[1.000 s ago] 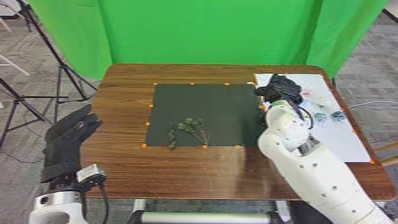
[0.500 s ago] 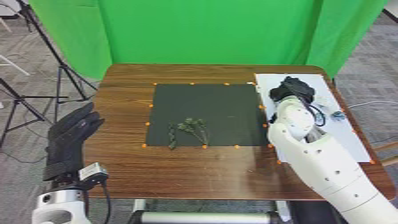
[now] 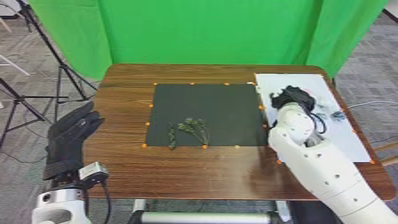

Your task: Arrange flowers

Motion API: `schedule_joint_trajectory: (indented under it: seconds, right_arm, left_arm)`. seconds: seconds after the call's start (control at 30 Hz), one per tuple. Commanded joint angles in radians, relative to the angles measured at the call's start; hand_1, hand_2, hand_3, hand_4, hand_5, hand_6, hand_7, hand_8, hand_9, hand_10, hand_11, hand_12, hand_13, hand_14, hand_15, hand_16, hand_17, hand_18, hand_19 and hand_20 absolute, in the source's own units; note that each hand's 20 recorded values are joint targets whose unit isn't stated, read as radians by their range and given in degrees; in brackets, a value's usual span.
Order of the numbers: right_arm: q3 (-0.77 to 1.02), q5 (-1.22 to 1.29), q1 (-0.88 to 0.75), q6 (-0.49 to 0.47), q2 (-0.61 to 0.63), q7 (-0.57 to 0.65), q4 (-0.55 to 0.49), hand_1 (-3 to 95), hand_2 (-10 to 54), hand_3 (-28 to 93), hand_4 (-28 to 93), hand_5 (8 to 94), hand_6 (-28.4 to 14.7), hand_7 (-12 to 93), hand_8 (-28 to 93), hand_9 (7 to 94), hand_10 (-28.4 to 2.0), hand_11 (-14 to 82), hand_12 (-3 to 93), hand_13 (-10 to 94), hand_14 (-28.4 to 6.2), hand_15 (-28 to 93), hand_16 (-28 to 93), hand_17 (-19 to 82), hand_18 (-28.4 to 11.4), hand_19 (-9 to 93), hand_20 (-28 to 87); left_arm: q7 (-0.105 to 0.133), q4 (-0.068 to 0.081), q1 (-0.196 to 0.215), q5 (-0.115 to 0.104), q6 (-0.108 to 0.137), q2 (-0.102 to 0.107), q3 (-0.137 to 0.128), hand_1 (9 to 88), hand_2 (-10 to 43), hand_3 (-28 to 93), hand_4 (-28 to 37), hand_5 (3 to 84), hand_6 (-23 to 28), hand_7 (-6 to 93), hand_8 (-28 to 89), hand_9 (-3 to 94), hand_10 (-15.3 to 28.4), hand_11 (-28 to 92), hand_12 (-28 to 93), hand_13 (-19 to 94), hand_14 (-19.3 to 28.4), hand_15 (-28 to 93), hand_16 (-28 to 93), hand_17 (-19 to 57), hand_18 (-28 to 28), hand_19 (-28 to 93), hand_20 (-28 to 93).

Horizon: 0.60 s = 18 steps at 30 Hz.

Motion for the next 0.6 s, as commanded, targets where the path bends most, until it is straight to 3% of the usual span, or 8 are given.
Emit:
schedule_joint_trajectory:
  seconds: [0.03, 0.17, 0.4, 0.47, 0.6]
  right_arm:
    - [-0.003, -0.003, -0.009, -0.013, -0.009, 0.02, 0.022, 31.6, -4.4, 80, -23, 55.2, -15.0, 19, -8, 54.2, -26.1, 30.6, 18.3, 56, -19.2, 80, 18, 22, -28.4, 84, 4]
    - [-0.016, -0.018, -0.003, -0.003, -0.009, 0.022, 0.028, 32.4, -4.9, 80, -23, 58.3, -14.3, 20, -8, 56.9, -25.3, 32.7, 18.6, 59, -18.3, 80, 18, 23, -28.4, 85, 3]
    - [-0.034, -0.042, 0.001, 0.004, -0.008, 0.028, 0.043, 38.4, -6.6, 79, -24, 68.7, -8.9, 25, -9, 69.1, -20.0, 38.1, 19.8, 66, -15.1, 78, 21, 26, -28.4, 87, 2]
    - [-0.035, -0.047, 0.002, 0.004, -0.013, 0.031, 0.05, 43.6, -8.7, 76, -27, 72.5, -7.3, 26, 6, 74.4, -18.0, 38.2, 20.9, 70, -13.7, 77, 24, 27, -28.3, 88, 2]
    - [-0.04, -0.044, 0.003, 0.018, -0.016, 0.038, 0.055, 50.1, -9.5, 73, -28, 79.1, -4.1, 28, 13, 82.0, -14.0, 37.4, 27.1, 76, -11.1, 74, 26, 29, -27.3, 89, 1]
  left_arm:
    - [0.0, 0.002, 0.003, -0.003, -0.003, -0.002, 0.004, 29.5, 1.3, 82, -14.4, 42.6, 12.1, 16.7, -11, 34.3, 20.4, 42, 7, 25, 27.3, 67, -18, -8.3, 22.4, 57, 15]
    - [0.0, 0.003, 0.003, -0.004, -0.005, -0.002, 0.002, 29.6, 1.3, 82, -14.4, 42.6, 12.1, 16.6, -11, 34.3, 20.5, 42, 7, 25, 27.4, 67, -18, -8.3, 22.5, 57, 15]
    - [-0.009, 0.005, 0.001, 0.002, -0.016, -0.009, -0.003, 29.5, 1.5, 82, -14.2, 42.6, 12.1, 16.6, -11, 34.3, 20.5, 42, 7, 25, 27.3, 67, -18, -8.3, 22.4, 57, 15]
    - [-0.01, 0.005, 0.001, 0.005, -0.013, -0.006, -0.003, 29.5, 1.5, 82, -14.3, 42.6, 12.1, 16.6, -11, 34.3, 20.5, 42, 7, 25, 27.3, 67, -18, -8.3, 22.5, 57, 15]
    - [-0.01, 0.004, 0.004, 0.005, -0.016, -0.01, -0.006, 29.5, 1.6, 82, -14.1, 42.6, 12.1, 16.6, -11, 34.3, 20.5, 42, 7, 25, 27.3, 67, -18, -8.3, 22.4, 57, 15]
